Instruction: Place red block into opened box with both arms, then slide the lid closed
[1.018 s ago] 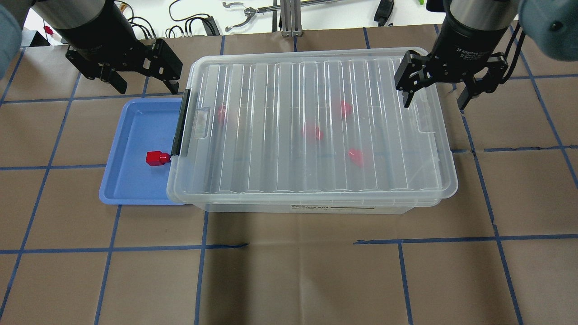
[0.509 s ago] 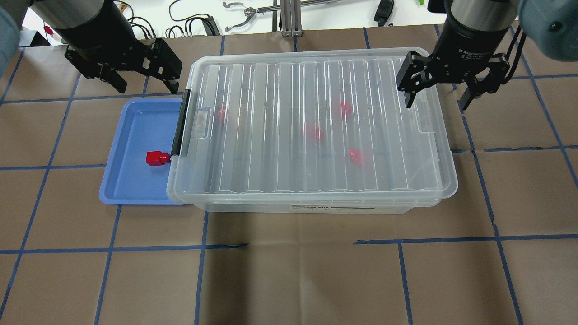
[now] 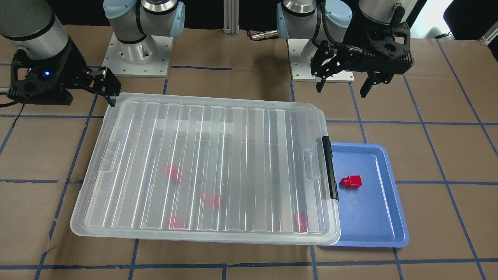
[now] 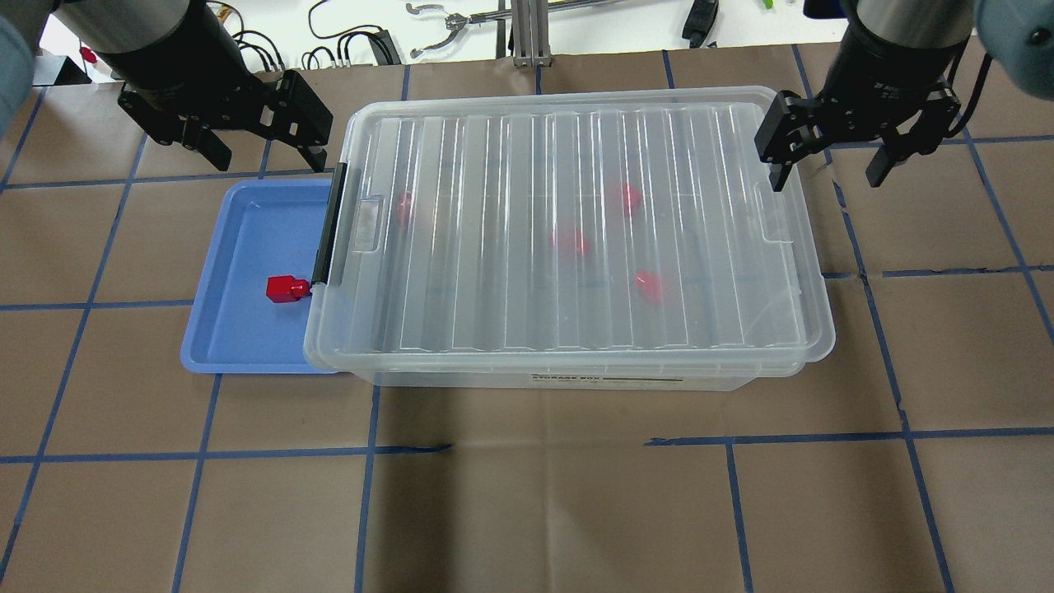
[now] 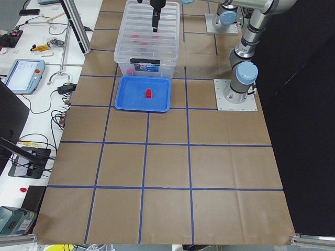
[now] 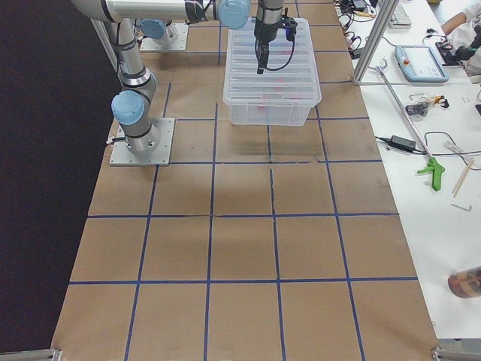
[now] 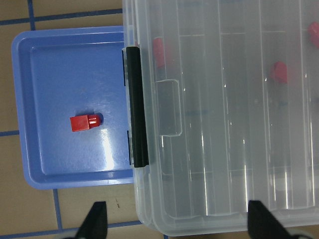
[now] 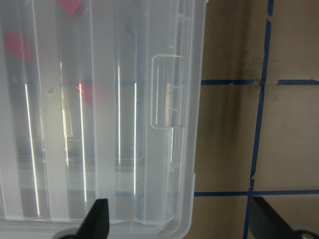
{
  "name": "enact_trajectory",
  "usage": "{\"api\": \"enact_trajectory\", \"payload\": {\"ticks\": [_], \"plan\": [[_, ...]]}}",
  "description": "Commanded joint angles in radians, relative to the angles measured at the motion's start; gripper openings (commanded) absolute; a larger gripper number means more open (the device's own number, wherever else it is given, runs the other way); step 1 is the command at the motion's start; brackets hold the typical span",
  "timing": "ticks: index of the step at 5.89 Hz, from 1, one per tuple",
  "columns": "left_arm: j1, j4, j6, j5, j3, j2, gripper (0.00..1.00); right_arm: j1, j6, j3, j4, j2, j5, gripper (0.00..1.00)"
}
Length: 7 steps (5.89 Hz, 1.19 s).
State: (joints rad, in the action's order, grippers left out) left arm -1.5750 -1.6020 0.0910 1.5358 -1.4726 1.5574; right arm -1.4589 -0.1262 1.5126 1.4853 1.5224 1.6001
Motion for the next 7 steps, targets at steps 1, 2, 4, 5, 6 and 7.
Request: {"api": "enact_trajectory", "payload": {"ticks": [1,2,4,5,6,7], "plan": [[0.000,-0.004,0.025,0.001,0.000,-0.006,0.98,0.080,-0.136,0.007,0.032,-0.033,0.000,1.00],[0.000,-0.003,0.024,-0.005,0.000,-0.008,0.98,0.078,-0.132,0.024,0.070,-0.074,-0.006,1.00],[0.001,0.001,0.026,0.000,0.000,-0.010,0.98,0.078,-0.130,0.146,0.256,-0.122,-0.006,1.00],[0.001,0.001,0.029,-0.002,0.001,-0.007,0.98,0.078,-0.124,0.220,0.335,-0.120,-0.005,1.00],[0.003,-0.004,0.036,0.001,0.001,-0.008,0.98,0.078,-0.127,0.259,0.390,-0.117,0.006,1.00],[0.003,-0.003,0.041,-0.002,0.001,-0.005,0.98,0.080,-0.127,0.262,0.392,-0.119,0.009,1.00]]}}
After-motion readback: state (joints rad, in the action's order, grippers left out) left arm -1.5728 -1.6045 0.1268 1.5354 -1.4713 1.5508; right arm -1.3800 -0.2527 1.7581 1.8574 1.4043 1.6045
